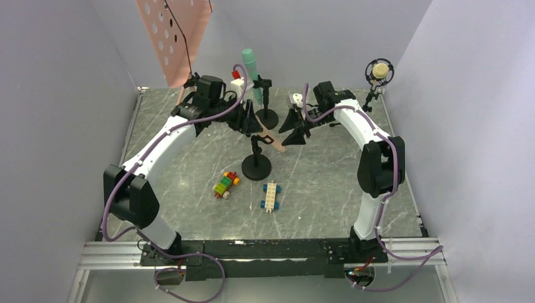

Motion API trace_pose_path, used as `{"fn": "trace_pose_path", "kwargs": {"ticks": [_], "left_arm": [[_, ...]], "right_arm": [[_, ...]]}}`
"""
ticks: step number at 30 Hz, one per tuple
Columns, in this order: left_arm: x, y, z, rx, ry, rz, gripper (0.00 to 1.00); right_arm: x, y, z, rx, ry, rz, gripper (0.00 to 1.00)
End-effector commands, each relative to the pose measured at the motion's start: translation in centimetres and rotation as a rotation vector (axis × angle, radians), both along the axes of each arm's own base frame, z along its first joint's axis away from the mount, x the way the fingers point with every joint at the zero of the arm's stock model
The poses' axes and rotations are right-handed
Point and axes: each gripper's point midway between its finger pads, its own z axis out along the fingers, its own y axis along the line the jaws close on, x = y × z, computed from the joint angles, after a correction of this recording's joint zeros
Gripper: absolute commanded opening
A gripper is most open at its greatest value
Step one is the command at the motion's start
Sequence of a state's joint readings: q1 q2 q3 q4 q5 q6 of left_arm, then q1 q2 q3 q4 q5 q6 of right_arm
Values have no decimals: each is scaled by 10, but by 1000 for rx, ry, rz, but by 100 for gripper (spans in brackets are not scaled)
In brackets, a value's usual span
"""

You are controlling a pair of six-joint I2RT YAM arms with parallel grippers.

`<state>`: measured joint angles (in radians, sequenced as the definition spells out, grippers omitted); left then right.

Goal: Attach the microphones to the stand

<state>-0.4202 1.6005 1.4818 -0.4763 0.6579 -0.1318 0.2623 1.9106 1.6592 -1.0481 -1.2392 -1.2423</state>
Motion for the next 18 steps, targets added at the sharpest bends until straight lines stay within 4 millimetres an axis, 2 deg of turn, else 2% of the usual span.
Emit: {"fn": "trace_pose_path", "kwargs": {"ticks": [1, 18], "left_arm": [[11, 5, -12, 42, 11, 30, 2], [18, -1, -17, 31, 35, 37, 2]], "right_arm": [[-9, 0, 23, 56, -53, 24, 58], [-12, 0, 21, 61, -49, 33, 59]]}}
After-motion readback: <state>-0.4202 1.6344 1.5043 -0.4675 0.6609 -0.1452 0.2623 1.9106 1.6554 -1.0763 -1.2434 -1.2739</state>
